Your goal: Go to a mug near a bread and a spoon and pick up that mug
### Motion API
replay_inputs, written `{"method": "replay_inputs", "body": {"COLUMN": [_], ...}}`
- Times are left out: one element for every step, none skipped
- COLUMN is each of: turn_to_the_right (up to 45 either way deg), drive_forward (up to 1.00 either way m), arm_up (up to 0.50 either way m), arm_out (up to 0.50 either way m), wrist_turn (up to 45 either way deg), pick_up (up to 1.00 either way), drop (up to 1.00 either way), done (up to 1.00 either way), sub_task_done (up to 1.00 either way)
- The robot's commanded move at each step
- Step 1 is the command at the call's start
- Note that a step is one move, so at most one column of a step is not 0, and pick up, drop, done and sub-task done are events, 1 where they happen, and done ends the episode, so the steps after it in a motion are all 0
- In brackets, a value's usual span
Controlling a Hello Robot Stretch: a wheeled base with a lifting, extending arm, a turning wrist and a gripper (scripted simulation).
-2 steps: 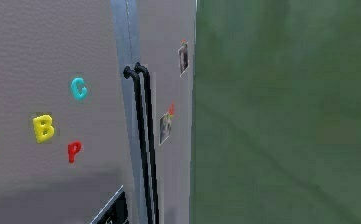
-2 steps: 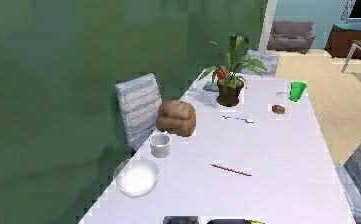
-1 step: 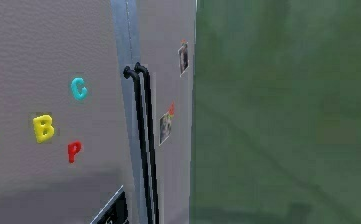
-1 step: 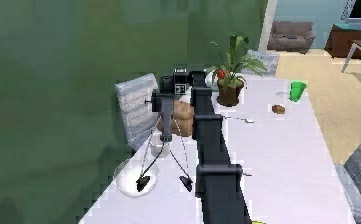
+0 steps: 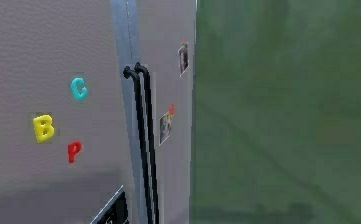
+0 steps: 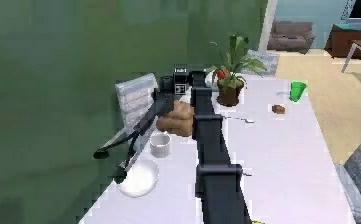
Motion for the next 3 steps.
{"method": "replay_inputs", "body": {"turn_to_the_right": [0.0,0.0,0.0], "drive_forward": [0.0,0.0,0.0], "arm_up": [0.0,0.0,0.0], "arm_out": [0.0,0.0,0.0], "wrist_turn": [45.0,45.0,36.0], "pick_up": [0.0,0.0,0.0], "drop": [0.0,0.0,0.0], "done": [0.0,0.0,0.0], "sub_task_done": [0.0,0.0,0.0]}}
